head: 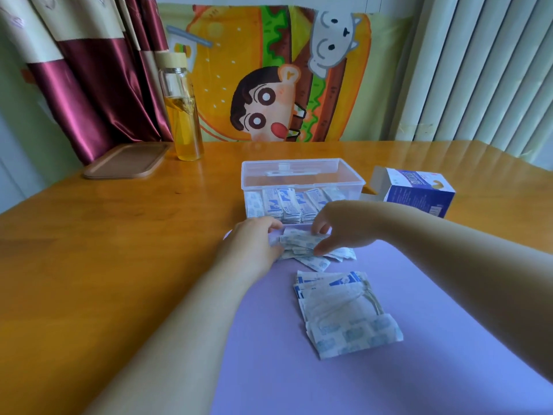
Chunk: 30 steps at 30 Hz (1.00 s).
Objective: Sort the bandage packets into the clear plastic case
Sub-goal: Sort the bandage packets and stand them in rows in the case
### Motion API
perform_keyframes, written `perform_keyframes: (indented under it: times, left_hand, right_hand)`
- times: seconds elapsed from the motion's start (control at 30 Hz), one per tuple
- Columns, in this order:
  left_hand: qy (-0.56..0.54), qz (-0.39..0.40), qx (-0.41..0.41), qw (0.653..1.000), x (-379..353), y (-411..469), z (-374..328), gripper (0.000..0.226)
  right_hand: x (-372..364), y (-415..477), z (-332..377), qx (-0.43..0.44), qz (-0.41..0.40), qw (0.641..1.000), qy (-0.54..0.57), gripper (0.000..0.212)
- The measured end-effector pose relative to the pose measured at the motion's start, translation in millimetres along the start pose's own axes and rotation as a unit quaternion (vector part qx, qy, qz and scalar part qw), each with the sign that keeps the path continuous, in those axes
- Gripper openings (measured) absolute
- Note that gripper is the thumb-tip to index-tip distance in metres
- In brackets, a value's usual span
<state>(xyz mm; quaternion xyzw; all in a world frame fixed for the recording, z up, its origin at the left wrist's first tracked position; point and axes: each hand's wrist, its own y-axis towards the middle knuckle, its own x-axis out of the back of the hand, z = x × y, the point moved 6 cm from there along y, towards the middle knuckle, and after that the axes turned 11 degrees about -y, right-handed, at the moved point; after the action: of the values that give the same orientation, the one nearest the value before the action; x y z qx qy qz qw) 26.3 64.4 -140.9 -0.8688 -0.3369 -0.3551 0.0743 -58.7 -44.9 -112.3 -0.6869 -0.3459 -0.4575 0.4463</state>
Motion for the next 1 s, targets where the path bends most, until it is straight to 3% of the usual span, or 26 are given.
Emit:
perform_keyframes:
  times: [0.1,0.27,0.47,0.63,0.8,0.9,1.0]
  left_hand:
    - [0.004,0.022,0.006,1.0,-1.7,1.0,1.7,0.041]
    - [-0.013,0.063,0.018,0.998,-6.0,3.6,9.6,0.057]
    - [0.007,0.065,0.0,0.998,-5.8,5.0,8.2,0.056]
    - [0.025,0.06,-0.011,0.998,-4.1,2.8,4.4,0.058]
    - [0.024,0.059,-0.008,0.998,-4.6,2.3,4.1,0.059]
    - [0.02,0.059,-0.012,0.998,-4.2,-0.2,0.9,0.05]
    - [-0.043,0.041,-0.021,0.998,-3.1,0.4,-3.2,0.041]
  right_hand:
    - [4.8,4.7,2.0,0.013,-0.003,1.0,0.008,0.049]
    - [1.1,13.3,0.8,-0.01,0.035,0.999,-0.015,0.061]
    - [-0.3,17.0,5.4,-0.023,0.072,0.997,0.025,0.066]
    - [1.0,18.8,15.4,0.008,0.102,0.995,-0.02,0.038]
    - [4.1,18.5,22.0,0.019,0.082,0.996,-0.037,0.041]
    - [5.1,14.8,25.1,0.034,0.062,0.997,-0.017,0.053]
    - [11.9,12.6,23.9,0.045,0.001,0.999,-0.013,0.058]
